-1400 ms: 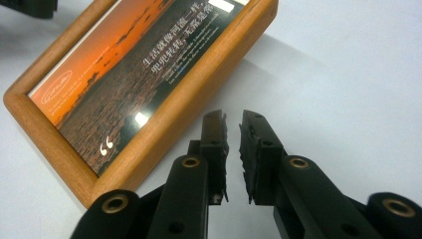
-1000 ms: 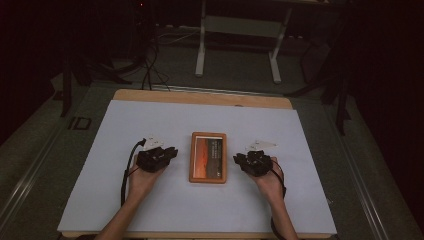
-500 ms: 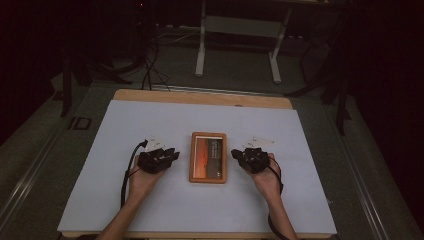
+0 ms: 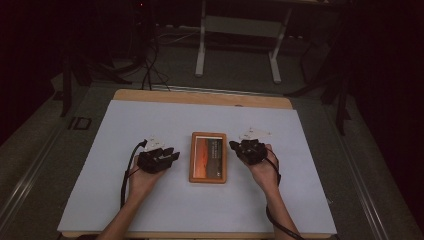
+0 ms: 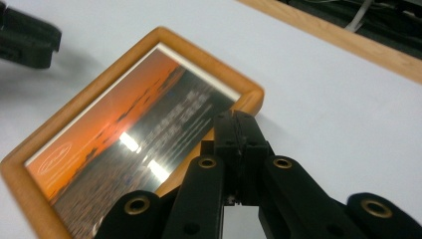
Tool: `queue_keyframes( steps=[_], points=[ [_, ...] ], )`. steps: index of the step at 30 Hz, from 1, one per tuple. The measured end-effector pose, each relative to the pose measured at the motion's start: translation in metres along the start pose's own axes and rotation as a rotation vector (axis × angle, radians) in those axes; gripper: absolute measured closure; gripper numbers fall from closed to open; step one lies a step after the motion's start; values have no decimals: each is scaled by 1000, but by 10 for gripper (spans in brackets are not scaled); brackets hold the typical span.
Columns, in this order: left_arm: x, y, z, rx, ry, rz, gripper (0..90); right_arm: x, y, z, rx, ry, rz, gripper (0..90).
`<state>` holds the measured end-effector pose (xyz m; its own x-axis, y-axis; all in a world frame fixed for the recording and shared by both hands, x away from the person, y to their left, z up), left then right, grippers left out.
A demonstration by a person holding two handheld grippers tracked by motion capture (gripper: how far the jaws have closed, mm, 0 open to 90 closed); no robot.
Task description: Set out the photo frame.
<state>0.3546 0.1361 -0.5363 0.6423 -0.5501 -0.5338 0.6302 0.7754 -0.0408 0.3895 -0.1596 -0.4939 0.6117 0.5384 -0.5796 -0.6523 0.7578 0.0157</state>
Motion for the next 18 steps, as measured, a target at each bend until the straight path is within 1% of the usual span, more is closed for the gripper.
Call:
queue_keyframes(
  steps=[1,2,5,8,15,16,18],
  points=[
    [0,-1,0,3,0,-8,655,1,-1,1,0,-4,0,896],
    [0,-1,0,3,0,-8,655,1,-1,1,0,-4,0,896],
    [0,-2,0,11,0,-13,651,5,-4,9,14,-10,3,896],
    [1,-3,1,13,-1,-12,639,10,-5,13,7,-4,-1,897],
    [1,-2,0,0,-4,-11,620,22,-8,20,10,3,-2,896],
    [2,-3,0,1,-1,-11,619,27,-9,20,18,6,0,897],
    [2,-3,0,3,-2,-12,617,30,-9,21,21,8,1,896]
  ],
)
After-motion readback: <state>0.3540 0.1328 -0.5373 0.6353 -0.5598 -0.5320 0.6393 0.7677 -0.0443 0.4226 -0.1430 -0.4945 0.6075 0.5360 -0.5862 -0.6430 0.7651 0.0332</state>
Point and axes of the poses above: each handheld gripper's, and its own axes: x roughly forward along the jaws, z roughly out of its top, y roughly to its left, the point moved 3 cm from there along x, roughly forward along the jaws, and after that the axes turned 5 degrees about x, right-handed, at the moved point
